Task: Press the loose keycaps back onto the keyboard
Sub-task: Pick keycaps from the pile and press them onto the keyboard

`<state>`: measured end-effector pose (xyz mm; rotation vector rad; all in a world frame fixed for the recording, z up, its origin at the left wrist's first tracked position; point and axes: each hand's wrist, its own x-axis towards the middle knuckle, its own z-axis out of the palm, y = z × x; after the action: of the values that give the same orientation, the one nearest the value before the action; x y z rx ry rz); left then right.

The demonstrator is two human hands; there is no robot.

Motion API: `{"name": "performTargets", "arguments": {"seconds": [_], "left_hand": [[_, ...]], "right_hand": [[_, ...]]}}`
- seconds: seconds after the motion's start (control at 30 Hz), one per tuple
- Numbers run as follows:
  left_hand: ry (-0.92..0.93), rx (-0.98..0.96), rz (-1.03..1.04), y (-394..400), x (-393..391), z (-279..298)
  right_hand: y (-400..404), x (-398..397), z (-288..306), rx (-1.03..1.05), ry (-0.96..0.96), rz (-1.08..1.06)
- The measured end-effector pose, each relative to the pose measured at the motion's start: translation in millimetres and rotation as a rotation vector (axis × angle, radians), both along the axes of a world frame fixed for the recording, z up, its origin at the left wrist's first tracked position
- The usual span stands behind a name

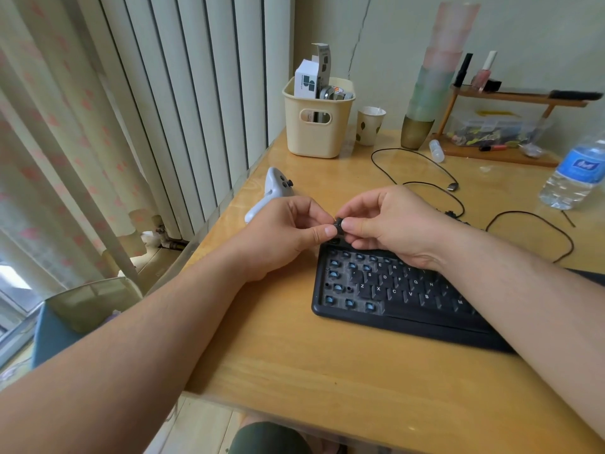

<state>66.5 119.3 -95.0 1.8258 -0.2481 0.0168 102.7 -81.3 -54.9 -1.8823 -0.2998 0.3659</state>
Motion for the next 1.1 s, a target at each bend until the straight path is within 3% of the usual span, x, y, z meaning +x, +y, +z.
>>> {"name": "performTargets", "arguments": {"seconds": [0.17,0.4,0.8,1.1], "left_hand": [[-0.032,0.156,-0.018,1,-2,-1],[-0.005,0.058,0.138,5,6,-4],[-0.047,0.092,0.129,3,7,-6],[-0.066,0.125,0.124,3,7,-6]], "right_hand": [[2,2,5,-0.173,0.014,0.017],[18,-10,6,-0.611,-0.296,0.036],[28,-22,0,-0.672,-0.287,-0.042],[26,-21,1,-0.577,-0.202,-0.057]]}}
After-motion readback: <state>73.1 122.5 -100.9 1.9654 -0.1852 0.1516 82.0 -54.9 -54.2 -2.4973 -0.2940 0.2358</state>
